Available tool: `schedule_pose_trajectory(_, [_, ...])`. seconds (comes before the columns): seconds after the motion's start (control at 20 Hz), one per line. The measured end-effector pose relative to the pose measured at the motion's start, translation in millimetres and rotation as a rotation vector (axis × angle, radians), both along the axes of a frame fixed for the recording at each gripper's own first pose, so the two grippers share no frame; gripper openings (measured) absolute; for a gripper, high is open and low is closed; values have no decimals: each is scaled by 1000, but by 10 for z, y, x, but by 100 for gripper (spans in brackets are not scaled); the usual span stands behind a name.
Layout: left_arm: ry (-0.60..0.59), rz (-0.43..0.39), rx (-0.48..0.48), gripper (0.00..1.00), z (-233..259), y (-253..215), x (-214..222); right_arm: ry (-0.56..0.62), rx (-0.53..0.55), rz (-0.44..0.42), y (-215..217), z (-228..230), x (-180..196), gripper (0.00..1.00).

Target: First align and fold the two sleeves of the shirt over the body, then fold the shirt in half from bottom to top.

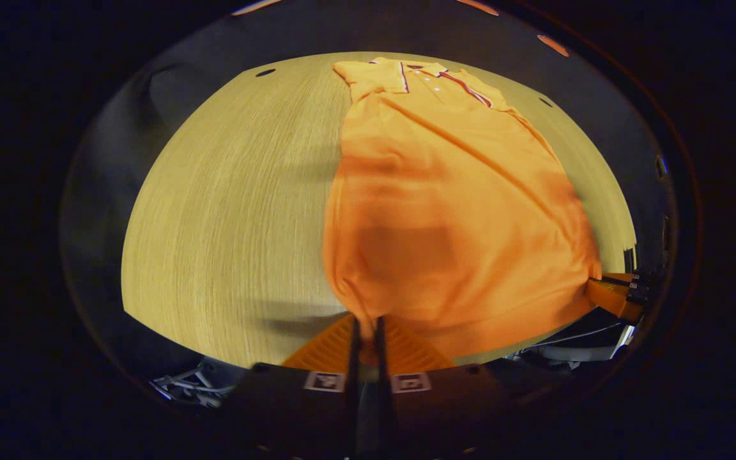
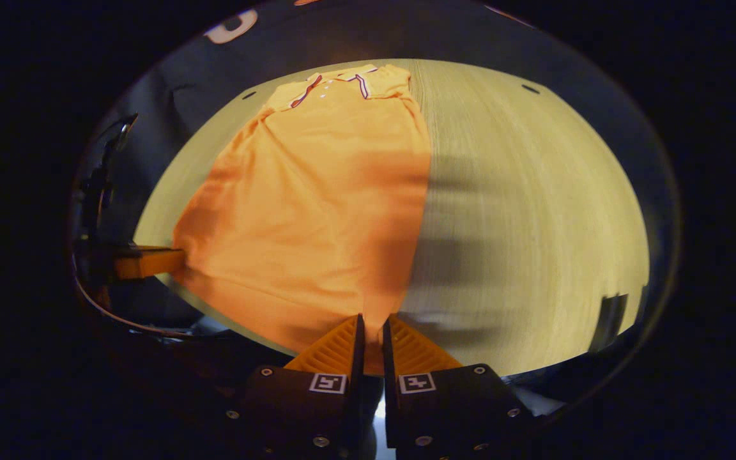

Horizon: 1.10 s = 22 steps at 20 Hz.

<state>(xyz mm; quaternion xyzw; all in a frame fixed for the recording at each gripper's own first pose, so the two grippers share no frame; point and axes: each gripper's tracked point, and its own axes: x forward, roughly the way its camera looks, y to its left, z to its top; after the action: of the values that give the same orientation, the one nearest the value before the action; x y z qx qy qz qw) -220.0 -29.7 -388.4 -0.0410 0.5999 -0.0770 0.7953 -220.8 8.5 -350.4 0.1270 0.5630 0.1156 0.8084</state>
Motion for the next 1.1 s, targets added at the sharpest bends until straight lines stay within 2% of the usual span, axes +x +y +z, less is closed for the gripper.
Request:
schedule_pose_trajectory(0.05, [-19, -21, -21, 8, 26, -9, 23, 18, 68, -50, 44, -42, 49, 10])
schedule_pose_trajectory(0.1, [-23, 3, -68, 8, 40, -44, 53, 35, 98, -48, 88, -48, 37, 6])
schedule_pose_trajectory(0.15, [-5, 14, -109, 1, 76, -94, 19, 14, 95, -51, 98, -31, 85, 6])
schedule_pose_trajectory(0.2, [-7, 26, -109, 1, 105, -61, 21, 2, 109, -19, 148, 23, 69, 6])
schedule_pose_trajectory(0.3, [-37, 22, -123, 1, 190, -40, 132, -41, 115, -16, 215, 109, 146, 6])
schedule_pose_trajectory(0.4, [-83, 18, -133, 1, 347, -20, 315, -57, 171, -26, 305, 203, 223, 6])
schedule_pose_trajectory(0.6, [-167, 10, -152, 1, 643, -11, 589, -120, 216, -25, 364, 365, 479, 6])
schedule_pose_trajectory(0.8, [-238, -8, -154, 1, 841, -6, 901, -175, 252, -60, 324, 582, 798, 6])
schedule_pose_trajectory(1.1, [-305, -28, -162, 1, 1007, 52, 1379, -243, 203, -78, 184, 787, 1278, 6])
